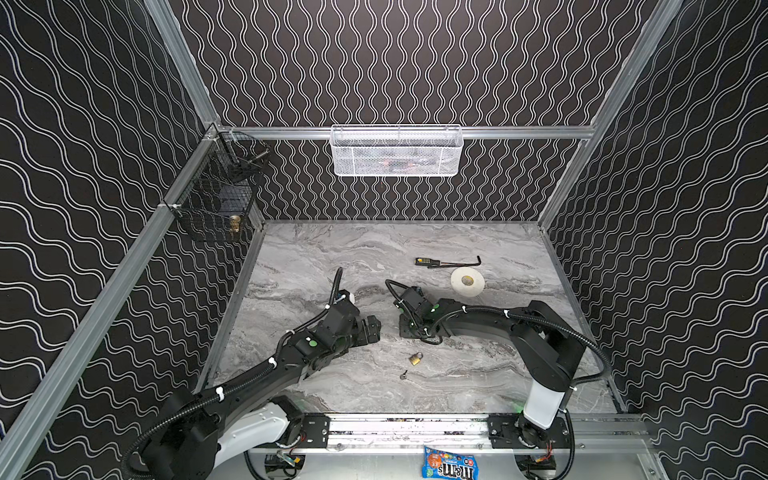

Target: Unlock with the key

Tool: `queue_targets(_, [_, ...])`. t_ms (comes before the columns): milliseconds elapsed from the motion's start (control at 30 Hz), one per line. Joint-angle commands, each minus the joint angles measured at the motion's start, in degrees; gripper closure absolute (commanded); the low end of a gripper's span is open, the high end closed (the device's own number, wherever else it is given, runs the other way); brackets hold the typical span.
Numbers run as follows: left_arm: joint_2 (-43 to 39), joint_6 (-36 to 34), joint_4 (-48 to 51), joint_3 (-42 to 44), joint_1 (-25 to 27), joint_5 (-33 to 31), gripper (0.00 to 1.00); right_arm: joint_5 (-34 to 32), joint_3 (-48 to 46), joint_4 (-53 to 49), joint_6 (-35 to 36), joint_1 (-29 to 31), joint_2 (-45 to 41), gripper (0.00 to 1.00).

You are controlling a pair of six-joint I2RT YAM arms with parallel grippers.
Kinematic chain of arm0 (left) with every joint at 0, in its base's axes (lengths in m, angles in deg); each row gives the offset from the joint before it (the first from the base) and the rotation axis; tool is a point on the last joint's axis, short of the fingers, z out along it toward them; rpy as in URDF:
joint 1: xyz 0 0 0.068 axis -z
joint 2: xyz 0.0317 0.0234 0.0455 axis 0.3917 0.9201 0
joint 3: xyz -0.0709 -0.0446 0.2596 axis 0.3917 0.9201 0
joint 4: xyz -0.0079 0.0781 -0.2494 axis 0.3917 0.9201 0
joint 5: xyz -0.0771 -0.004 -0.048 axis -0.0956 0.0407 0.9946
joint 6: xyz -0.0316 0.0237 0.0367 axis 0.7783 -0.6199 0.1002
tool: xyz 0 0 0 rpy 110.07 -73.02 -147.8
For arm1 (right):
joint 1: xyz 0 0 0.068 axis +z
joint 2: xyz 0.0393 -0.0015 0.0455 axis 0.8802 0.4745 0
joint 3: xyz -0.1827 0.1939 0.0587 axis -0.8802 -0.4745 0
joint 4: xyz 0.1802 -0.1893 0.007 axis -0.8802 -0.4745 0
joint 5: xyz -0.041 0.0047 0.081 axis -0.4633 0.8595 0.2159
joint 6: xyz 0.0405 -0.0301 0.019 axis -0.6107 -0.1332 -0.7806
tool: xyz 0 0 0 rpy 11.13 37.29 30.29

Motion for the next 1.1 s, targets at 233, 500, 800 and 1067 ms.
queue_targets(233, [0.14,0.30,-0.37,0.09,0.08,-0.53,0.01,-1.47,1.72,-1.75,-0.53,0.33,1.27,0.78])
queue_targets(500, [-0.10,0.39,-0.39,0.28,0.13,-0.56,0.01,-2.00,2.87,-2.47,-0.04,0.47,1.86,0.83])
queue_targets(800, [0.15,0.38,-0.74,0.02,0.09,-0.24,0.01,-1.64,3.82,-2.31,0.44,0.57,3.08,0.86])
queue_targets(1067, [0.51,0.39,-0.83,-0.58,0.11,0.18,0.01,-1.90,4.11,-3.04,0.99,0.59,2.57,0.92])
